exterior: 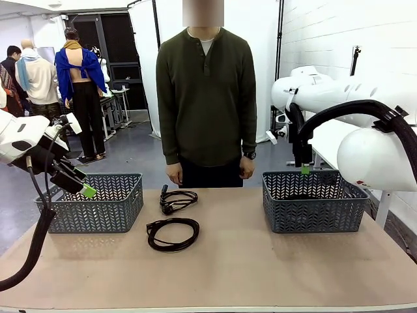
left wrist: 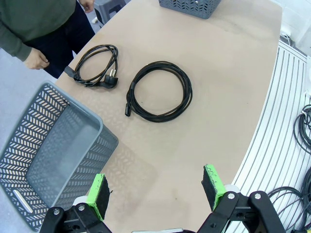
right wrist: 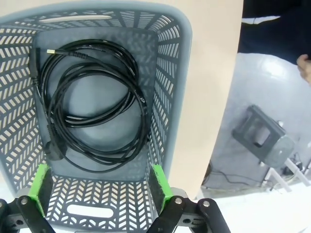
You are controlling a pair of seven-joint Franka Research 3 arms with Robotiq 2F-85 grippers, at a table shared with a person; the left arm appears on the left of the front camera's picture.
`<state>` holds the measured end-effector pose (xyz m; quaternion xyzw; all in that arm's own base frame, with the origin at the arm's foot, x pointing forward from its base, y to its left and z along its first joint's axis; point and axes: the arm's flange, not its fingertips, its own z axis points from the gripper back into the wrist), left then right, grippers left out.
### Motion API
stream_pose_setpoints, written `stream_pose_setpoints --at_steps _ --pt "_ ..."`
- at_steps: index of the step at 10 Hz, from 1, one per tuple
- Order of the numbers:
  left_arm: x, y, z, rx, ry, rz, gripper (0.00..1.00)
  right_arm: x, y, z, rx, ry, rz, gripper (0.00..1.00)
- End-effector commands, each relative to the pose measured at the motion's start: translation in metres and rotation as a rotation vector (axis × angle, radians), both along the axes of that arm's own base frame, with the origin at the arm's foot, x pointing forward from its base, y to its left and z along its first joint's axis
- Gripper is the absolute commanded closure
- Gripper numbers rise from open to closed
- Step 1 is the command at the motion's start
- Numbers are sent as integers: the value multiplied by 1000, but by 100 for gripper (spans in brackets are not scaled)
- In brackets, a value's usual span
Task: Organize the cables according to human instructions.
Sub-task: Pick up a bundle of cables and place it in the basket indicated by the human.
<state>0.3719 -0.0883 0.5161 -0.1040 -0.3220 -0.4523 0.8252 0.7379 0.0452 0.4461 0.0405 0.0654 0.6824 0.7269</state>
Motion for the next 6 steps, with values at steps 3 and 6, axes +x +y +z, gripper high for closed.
stream_pose_setpoints --at_steps 3,6 --pt "1 2 -1 -13 2 -9 0 -10 8 6 6 2 -46 0" --pt "1 2 -1 -13 2 -9 0 -63 27 28 60 -6 -119 0"
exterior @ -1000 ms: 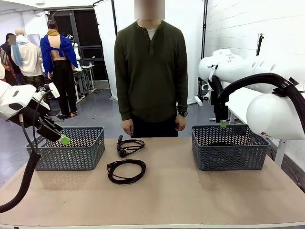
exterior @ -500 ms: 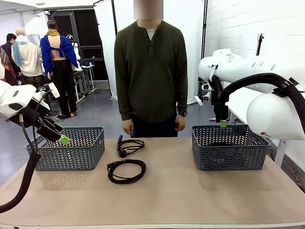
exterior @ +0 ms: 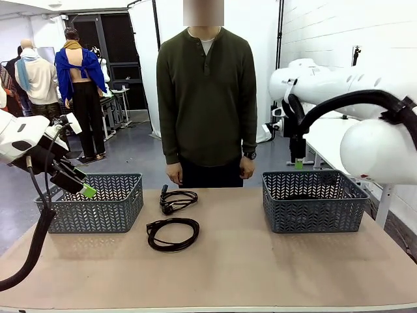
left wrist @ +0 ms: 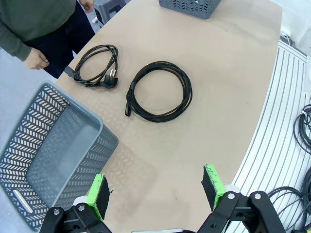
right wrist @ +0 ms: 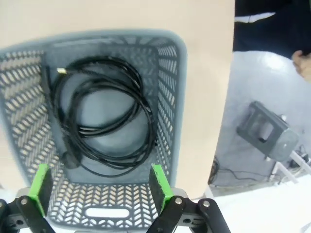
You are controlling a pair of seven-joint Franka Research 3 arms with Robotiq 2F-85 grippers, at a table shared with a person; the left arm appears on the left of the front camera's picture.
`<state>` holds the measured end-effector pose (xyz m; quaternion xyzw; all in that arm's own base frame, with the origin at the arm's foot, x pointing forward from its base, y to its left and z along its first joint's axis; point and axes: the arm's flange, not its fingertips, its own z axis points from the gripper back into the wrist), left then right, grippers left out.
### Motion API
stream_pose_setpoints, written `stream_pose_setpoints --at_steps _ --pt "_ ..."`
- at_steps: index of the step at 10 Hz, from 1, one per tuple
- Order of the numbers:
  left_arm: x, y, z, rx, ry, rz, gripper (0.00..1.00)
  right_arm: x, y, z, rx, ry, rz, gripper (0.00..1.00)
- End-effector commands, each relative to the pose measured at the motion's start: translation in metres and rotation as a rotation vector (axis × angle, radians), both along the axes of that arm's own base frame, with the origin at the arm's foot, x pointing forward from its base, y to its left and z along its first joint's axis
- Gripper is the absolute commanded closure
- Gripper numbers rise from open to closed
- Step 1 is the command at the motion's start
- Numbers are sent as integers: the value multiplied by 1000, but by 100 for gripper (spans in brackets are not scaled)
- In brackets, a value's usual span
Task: Organize the cables according to human instructions.
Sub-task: Pick up a bundle of cables and place it in the basket indicated by the human.
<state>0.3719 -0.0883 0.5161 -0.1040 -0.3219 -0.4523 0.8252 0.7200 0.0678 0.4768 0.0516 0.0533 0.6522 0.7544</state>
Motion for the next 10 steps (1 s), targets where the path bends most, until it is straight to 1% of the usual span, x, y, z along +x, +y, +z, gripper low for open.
stream_pose_setpoints --at_steps 1,2,3,5,7,8,9,10 --pt "1 2 -1 -14 2 -9 0 -62 9 5 74 -4 -54 0" --pt "1 2 -1 -14 2 -9 0 -79 13 11 104 -7 -63 0" --pt "1 2 -1 -14 2 -9 0 -96 14 17 127 -30 -78 0" --pt "1 2 -1 -14 2 -9 0 -131 16 21 169 -54 -86 0" --pt "1 2 -1 -14 2 -9 0 -164 17 24 209 -35 -56 0" --pt "1 2 -1 -14 2 -9 0 -181 15 24 227 -49 -48 0" --pt "1 2 -1 -14 2 -9 0 -195 17 16 219 -66 -33 0" --pt "1 2 -1 -14 2 -9 0 -205 22 7 222 -55 -22 0"
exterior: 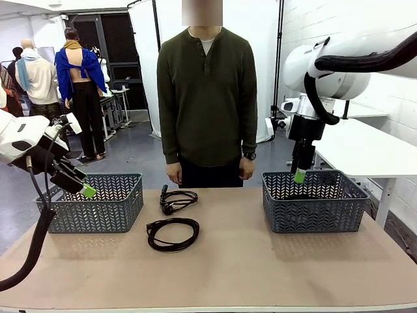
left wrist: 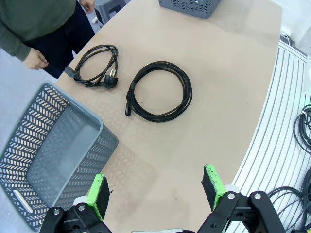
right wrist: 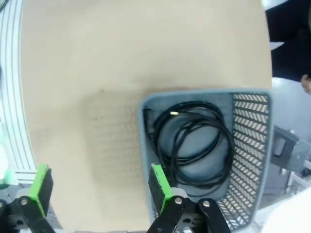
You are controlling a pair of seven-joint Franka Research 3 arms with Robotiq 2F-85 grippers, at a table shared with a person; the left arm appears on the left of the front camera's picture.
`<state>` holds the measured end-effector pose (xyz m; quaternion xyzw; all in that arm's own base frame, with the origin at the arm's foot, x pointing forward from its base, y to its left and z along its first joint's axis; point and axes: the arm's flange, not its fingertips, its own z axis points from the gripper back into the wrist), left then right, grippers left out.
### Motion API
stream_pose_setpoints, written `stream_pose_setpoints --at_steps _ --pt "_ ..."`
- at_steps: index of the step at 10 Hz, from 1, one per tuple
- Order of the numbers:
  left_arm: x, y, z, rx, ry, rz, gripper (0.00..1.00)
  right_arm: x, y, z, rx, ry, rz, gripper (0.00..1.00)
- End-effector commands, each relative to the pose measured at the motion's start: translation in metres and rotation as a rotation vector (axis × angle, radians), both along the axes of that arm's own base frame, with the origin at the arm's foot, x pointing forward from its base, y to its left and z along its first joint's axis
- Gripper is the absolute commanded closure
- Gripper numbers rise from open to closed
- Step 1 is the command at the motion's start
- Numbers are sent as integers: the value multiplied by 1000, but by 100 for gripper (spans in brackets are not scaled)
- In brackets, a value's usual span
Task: Organize the cables according to human instructions.
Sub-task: Pick up a bundle of cables and place it in the basket indicated by the human.
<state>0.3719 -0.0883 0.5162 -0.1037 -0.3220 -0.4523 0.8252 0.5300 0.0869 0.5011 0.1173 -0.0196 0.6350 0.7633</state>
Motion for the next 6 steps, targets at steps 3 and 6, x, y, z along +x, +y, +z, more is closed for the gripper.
stream_pose_setpoints --at_steps 3,6 --pt "1 2 -1 -14 2 -10 0 -24 24 -39 -18 -54 88 0" --pt "1 2 -1 -14 2 -10 0 -21 14 -22 -9 -3 29 0"
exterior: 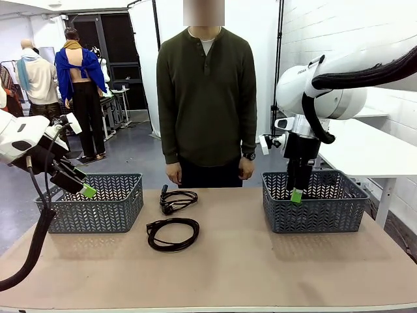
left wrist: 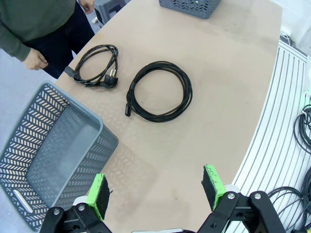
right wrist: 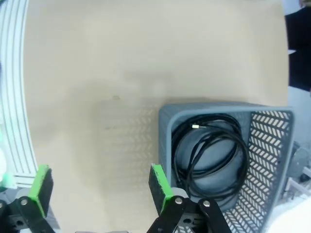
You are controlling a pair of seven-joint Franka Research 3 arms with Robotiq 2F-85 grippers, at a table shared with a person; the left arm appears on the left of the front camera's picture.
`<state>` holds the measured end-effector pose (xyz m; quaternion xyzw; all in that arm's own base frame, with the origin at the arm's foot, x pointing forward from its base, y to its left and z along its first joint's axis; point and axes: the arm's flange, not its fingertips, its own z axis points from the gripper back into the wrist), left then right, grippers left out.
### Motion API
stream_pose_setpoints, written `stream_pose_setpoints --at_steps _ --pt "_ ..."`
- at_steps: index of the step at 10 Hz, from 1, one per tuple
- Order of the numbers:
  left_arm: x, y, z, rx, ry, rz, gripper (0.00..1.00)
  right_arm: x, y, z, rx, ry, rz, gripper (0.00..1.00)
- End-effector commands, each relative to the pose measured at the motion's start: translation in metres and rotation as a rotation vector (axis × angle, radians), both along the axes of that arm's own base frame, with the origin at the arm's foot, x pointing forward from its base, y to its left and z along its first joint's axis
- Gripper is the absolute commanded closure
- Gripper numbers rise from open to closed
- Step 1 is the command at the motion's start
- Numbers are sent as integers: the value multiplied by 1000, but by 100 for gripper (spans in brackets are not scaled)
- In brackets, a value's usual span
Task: Organize the cables according to human instructions.
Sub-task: Pick up a bundle of cables and place it in the basket indicated by the human.
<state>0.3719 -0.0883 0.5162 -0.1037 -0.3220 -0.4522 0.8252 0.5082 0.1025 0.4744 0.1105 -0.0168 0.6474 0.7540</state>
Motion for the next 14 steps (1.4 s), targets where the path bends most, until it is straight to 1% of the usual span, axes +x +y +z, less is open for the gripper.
stream_pose_setpoints --at_steps 1,4,5,6,9,11,14 --pt "1 2 -1 -14 2 -10 0 1 -2 4 3 5 -3 0" --pt "1 2 -1 -14 2 -10 0 1 -5 2 2 0 -9 0" --pt "1 2 -1 -14 2 -10 0 -5 2 -3 19 -25 -101 0" --pt "1 2 -1 -14 2 -10 0 -10 7 -10 14 -33 -162 0" --pt "1 2 -1 -14 2 -10 0 -31 20 -23 39 -97 -268 0" --pt "1 2 -1 -14 2 -10 0 -48 31 -33 83 -136 -290 0" --pt "1 2 -1 -14 2 -10 0 -58 52 -44 94 -127 -298 0"
